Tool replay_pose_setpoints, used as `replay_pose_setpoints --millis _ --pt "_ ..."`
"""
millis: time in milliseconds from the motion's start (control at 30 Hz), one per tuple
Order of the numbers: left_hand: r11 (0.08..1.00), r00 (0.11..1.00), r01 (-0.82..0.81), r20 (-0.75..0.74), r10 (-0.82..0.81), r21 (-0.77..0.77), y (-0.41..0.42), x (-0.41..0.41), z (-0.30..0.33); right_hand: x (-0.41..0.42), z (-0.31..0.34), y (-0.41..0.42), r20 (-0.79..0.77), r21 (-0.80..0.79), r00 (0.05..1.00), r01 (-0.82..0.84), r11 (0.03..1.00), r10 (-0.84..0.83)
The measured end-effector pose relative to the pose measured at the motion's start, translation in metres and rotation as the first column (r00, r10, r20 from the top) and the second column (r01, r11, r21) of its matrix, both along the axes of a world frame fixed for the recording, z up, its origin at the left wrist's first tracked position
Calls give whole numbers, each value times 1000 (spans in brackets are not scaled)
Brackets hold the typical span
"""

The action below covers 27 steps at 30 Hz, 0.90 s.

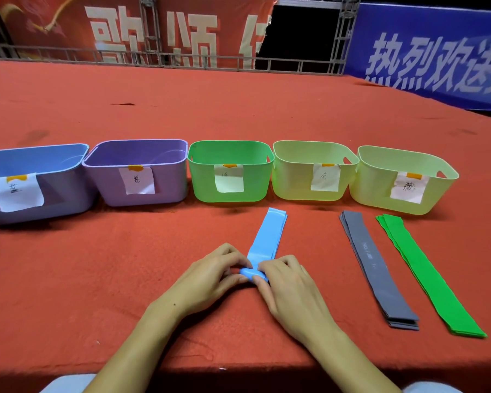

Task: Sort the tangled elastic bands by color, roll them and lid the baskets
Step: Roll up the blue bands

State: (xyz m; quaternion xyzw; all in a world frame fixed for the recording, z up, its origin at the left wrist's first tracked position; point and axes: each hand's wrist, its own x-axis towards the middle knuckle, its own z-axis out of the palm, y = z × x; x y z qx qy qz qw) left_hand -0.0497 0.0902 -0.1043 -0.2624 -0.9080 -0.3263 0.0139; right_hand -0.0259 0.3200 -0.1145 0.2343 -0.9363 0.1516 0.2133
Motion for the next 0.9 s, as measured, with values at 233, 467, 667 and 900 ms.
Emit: replay_pose_setpoints --millis 233,467,667,900 --pt "995 999 -49 1 49 -87 5 -6 0 -2 1 4 116 -86 993 -21 996 31" --pt "986 995 -92 26 96 -141 12 -12 5 -10 4 7 133 -86 990 -31 996 42" --pt "983 994 -88 52 97 -159 12 -13 6 -15 6 9 113 -8 992 -49 999 49" --pt "989 994 -107 10 109 -99 14 -6 12 -19 3 8 78 16 996 -33 999 32"
